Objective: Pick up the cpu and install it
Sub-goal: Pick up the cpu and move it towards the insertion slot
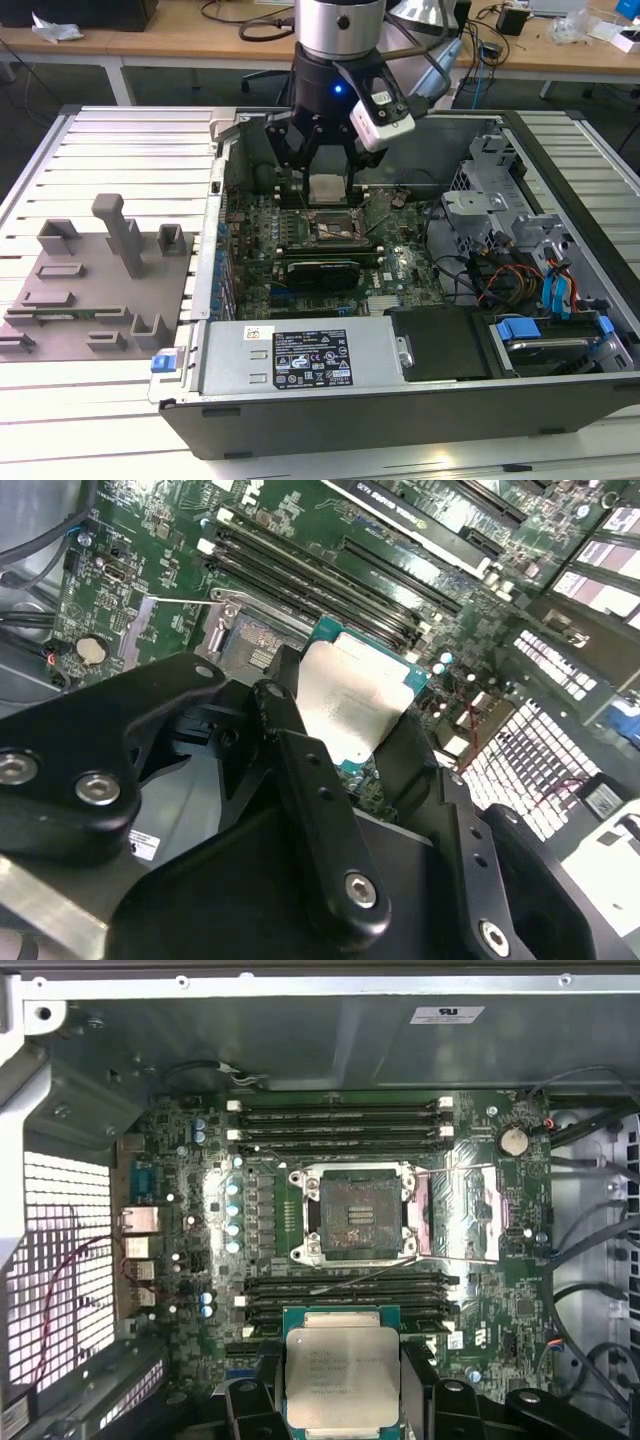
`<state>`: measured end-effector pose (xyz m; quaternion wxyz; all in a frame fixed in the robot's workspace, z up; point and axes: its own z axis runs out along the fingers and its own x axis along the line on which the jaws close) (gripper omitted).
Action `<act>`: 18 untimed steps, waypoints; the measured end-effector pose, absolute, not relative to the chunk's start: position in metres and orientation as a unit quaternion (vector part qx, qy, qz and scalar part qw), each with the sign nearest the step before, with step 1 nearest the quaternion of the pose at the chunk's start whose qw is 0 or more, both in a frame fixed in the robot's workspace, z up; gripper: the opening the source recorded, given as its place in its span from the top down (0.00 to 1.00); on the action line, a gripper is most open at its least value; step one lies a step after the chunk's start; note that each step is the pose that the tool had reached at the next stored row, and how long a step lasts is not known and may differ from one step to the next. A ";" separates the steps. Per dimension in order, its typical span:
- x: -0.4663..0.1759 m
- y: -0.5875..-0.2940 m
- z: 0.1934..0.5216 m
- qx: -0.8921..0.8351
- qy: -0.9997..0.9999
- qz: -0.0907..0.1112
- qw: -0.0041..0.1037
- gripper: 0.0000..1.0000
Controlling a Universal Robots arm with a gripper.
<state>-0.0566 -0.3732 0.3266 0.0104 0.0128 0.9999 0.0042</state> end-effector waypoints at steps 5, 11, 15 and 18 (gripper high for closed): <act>-0.054 -0.372 0.320 0.013 1.000 0.007 0.010 0.45; -0.048 -0.370 0.313 0.013 1.000 0.013 0.010 0.45; -0.044 -0.366 0.309 0.013 1.000 0.014 0.010 0.45; -0.041 -0.359 0.306 0.013 1.000 0.015 0.010 0.45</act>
